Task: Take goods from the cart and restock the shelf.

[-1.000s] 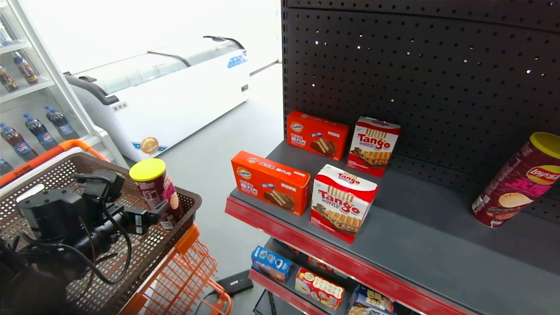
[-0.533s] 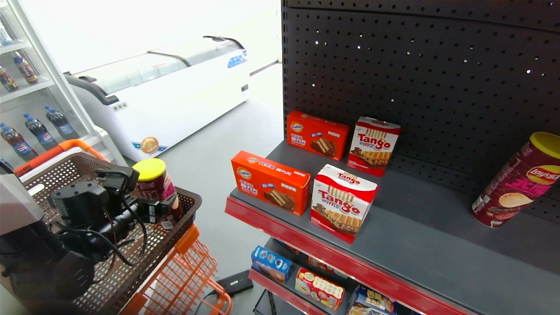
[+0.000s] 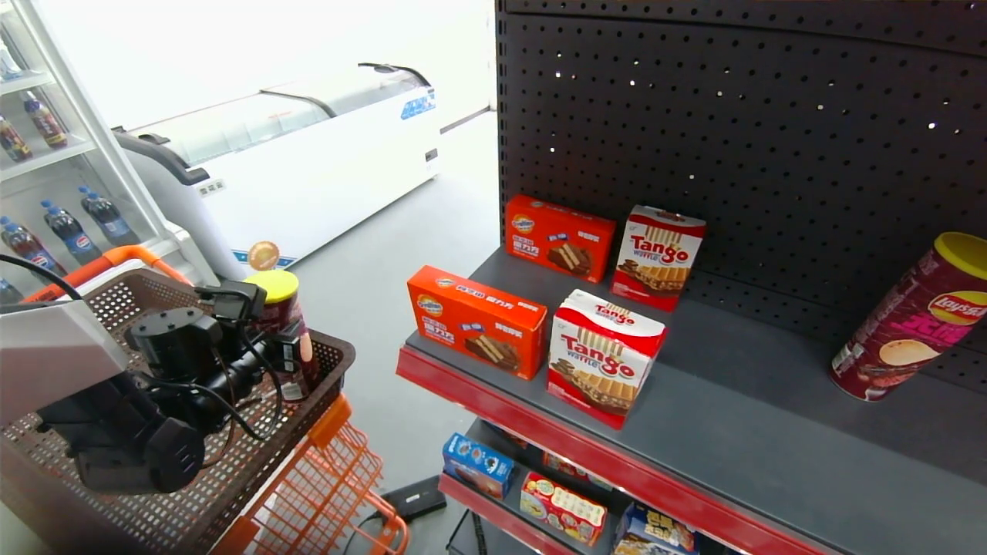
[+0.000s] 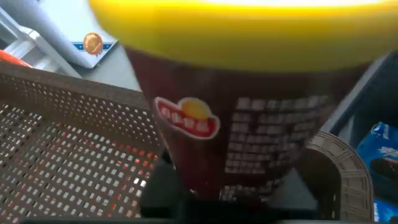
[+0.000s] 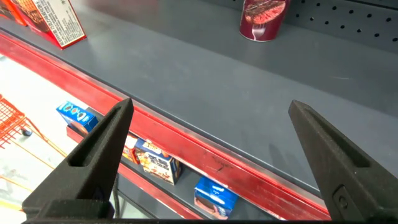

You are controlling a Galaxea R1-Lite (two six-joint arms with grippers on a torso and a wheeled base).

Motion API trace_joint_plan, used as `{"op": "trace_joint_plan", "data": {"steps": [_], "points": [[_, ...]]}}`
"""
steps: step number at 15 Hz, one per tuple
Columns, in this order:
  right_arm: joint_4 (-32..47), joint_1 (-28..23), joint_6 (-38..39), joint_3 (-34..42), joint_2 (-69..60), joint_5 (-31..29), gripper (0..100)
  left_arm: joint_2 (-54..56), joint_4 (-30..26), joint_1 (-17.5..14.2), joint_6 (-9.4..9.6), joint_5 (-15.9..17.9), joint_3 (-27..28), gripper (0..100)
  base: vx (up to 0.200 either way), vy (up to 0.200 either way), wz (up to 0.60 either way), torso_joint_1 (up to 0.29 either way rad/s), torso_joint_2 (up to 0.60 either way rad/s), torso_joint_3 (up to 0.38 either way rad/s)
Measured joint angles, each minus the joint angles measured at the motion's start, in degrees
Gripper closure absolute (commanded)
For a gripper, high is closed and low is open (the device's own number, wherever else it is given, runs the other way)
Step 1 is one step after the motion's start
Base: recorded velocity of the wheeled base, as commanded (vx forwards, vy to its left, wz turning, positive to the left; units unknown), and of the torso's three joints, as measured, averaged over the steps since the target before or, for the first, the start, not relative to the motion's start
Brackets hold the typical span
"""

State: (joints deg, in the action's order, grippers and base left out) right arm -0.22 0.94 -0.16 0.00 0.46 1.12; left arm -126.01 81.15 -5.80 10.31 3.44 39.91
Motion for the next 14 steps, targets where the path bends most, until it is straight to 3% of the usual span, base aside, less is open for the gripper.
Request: {"op": "trace_joint_plan", "data": {"steps": [7,11,14], "points": [[0.0,0.0,0.0,0.0,0.0,-0.01,0,4.68,-1.28,1.26,0.22,-0.16,1.35,100,0.0,0.0,0.0,0.0,0.0,0.0],[0.0,0.0,0.0,0.0,0.0,-0.01,0,15.74,-10.2,1.62,0.49,0.59,1.78,100,0.0,0.0,0.0,0.0,0.0,0.0],[-0.02,0.0,0.0,0.0,0.0,-0.01,0,23.65,-16.48,3.77,-0.6,5.8,2.3,100,0.0,0.0,0.0,0.0,0.0,0.0]]}}
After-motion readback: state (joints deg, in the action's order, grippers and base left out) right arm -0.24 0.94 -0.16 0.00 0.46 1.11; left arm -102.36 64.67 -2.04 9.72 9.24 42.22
